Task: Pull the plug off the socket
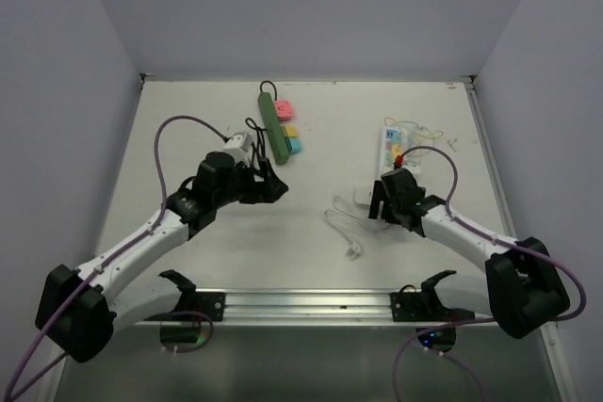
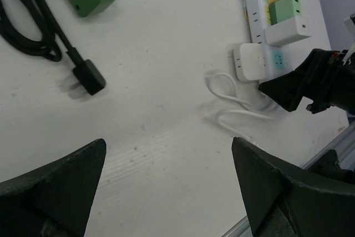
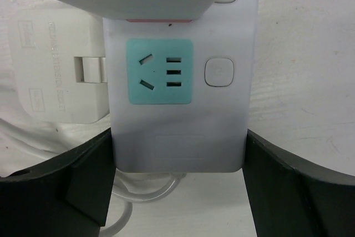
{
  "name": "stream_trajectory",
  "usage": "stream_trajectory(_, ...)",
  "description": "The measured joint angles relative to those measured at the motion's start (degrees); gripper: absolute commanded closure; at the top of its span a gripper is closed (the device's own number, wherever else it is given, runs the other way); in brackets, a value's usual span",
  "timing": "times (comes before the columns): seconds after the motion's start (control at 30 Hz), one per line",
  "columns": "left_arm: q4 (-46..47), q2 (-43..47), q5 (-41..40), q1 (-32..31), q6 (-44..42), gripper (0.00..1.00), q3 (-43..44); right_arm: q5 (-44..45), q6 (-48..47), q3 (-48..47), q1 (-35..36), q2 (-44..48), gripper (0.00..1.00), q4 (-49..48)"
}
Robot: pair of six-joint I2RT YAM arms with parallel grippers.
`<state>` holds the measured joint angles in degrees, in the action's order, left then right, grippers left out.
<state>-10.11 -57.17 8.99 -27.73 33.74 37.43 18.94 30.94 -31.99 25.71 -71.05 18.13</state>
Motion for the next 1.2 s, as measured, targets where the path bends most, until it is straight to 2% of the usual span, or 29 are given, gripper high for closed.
stream_trajectory(0.2,6.3,-13.5,-4.2,-11.9,7.8,0.00,5.7,-4.3,-1.0,2.7,-0.2,3.1,1.00,-2.3)
stream_trajectory(0.37,11.9,-24.1,-5.1,-16.6,13.9,0.01,10.2,-6.6,-1.0,4.6,-0.2,5.0,1.00,-4.0)
stream_trajectory(0.6,18.8,-34.9,-3.8,-17.4,20.3,0.04,12.6,-8.4,-0.8,7.0,-0.3,7.8,1.00,-6.4)
stream_trajectory(0.9,24.9,-46.2,2.2,-17.4,23.3,0.11,18.2,-10.7,0.8,9.1,-0.3,8.9,1.00,-10.0)
stream_trajectory(1.03,27.5,-49.3,4.7,-17.4,24.0,0.16,19.9,-11.5,1.4,9.8,-0.3,9.1,1.00,-11.6)
stream_trajectory(1.2,30.9,-51.8,7.6,-17.4,25.0,0.27,20.1,-12.5,1.9,10.7,-0.3,9.6,1.00,-13.5)
